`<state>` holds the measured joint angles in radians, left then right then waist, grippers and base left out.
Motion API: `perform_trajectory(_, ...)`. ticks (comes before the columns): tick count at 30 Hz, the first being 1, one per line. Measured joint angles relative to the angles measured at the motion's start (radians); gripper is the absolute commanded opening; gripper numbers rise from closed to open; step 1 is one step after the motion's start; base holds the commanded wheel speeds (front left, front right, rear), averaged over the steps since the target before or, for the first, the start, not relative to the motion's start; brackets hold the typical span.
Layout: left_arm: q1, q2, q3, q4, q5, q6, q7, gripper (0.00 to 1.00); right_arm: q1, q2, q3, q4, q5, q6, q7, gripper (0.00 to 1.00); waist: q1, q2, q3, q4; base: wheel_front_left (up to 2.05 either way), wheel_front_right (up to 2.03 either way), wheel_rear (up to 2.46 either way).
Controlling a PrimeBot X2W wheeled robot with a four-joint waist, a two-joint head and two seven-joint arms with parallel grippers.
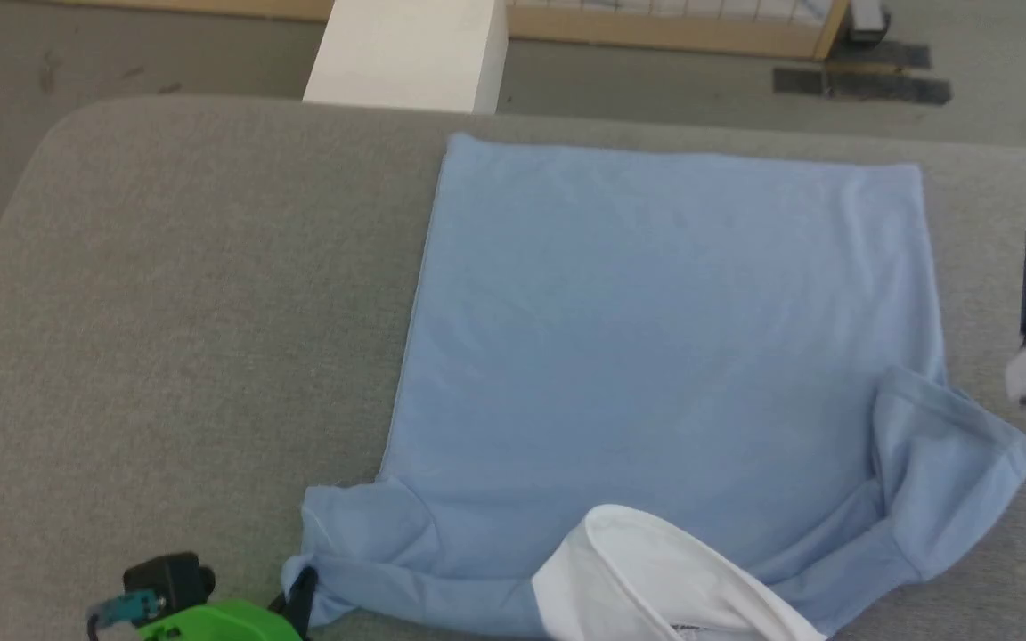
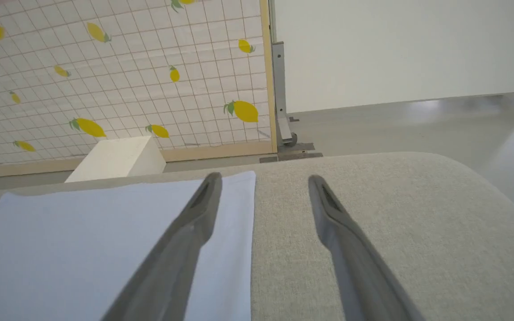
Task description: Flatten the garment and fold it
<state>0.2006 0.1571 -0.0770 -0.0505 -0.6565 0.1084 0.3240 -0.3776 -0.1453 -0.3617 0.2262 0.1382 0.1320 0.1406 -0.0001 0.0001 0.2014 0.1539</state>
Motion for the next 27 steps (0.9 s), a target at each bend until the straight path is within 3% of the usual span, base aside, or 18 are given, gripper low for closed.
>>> perform_trajectory(6,-0.065,-0.011,-0.014,0.012,0.000,-0.028,-0.034,0.00,-0.231,-0.072,0.005,0.160,-0.043,0.000,0.022,1.00,0.0000,0.0000,0.086,0.035,0.00,0.00,0.00)
perform_trajectory(11,-0.126,-0.029,-0.036,0.026,0.000,-0.055,-0.063,0.00,-0.401,-0.114,-0.027,0.275,-0.097,0.000,0.113,1.00,0.0001,0.0000,0.171,0.068,0.00,0.00,0.00)
perform_trajectory(17,-0.187,-0.040,-0.058,0.032,0.000,-0.085,-0.106,0.00,-0.535,-0.140,-0.105,0.354,-0.189,0.000,0.306,1.00,0.0001,0.0000,0.264,0.114,0.00,0.00,0.00)
perform_trajectory(25,-0.221,-0.058,-0.077,0.032,-0.004,-0.117,-0.143,0.00,-0.612,-0.116,-0.169,0.324,-0.316,0.000,0.585,1.00,0.0001,0.0000,0.353,0.172,0.00,0.00,0.00)
perform_trajectory(26,-0.223,-0.059,-0.079,0.032,-0.004,-0.117,-0.147,0.00,-0.612,-0.111,-0.176,0.311,-0.326,0.000,0.611,0.77,0.0001,0.0000,0.359,0.176,0.00,0.00,0.00)
perform_trajectory(27,-0.226,-0.061,-0.082,0.031,-0.004,-0.117,-0.150,0.00,-0.617,-0.109,-0.185,0.291,-0.338,0.000,0.643,0.47,0.0001,0.0000,0.365,0.182,0.00,0.00,0.00)
